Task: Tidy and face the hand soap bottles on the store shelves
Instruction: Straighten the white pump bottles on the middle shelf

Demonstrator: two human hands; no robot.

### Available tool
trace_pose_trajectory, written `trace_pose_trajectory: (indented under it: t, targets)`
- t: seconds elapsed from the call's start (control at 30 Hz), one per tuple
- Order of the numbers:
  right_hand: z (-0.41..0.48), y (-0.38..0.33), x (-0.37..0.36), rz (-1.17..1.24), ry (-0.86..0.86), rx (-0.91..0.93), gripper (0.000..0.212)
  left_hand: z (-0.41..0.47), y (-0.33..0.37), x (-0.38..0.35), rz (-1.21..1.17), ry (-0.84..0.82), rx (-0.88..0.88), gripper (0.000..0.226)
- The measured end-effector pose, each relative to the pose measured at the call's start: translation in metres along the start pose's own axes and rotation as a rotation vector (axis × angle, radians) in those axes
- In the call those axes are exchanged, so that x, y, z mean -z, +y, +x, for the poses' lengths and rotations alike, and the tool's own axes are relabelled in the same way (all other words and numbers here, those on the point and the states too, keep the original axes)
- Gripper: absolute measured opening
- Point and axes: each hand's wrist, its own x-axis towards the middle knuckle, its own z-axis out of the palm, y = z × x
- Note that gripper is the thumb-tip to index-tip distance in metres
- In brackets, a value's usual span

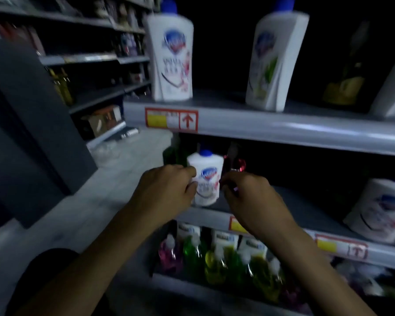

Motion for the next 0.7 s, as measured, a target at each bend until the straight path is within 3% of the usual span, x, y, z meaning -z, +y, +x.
trace_pose_trajectory:
  t: [0.2, 0.27, 0.33, 0.43, 0.53, 0.6, 0.7]
  targets:
    - [0.023, -0.067, 0.055, 0.217, 0.214, 0.169, 0.018, 0.026, -0.033, 0.087, -0.36, 0.44, 0.132, 0.011]
    - [0.045, -0.086, 0.066, 0.257, 0.291, 0.19, 0.02, 0.044, -0.05, 0.105, -0.446, 0.478, 0.202, 0.012]
    - [0.075, -0.102, 0.074, 0.251, 0.328, 0.199, 0.029, 0.066, -0.07, 0.112, -0.545, 0.392, 0.277, 0.017]
    - [0.124, -0.11, 0.077, 0.218, 0.279, 0.11, 0.034, 0.1, -0.095, 0.109, -0.686, 0.133, 0.338, 0.032]
    - [0.169, -0.101, 0.07, 0.293, 0.062, -0.051, 0.056, 0.125, -0.116, 0.1, -0.728, -0.082, 0.275, 0.035]
    - [0.19, -0.089, 0.062, 0.377, -0.123, -0.082, 0.07, 0.134, -0.127, 0.09, -0.76, -0.126, 0.246, 0.025]
    - [0.201, -0.075, 0.049, 0.363, -0.251, -0.017, 0.05, 0.133, -0.132, 0.082, -0.835, -0.132, 0.229, 0.018]
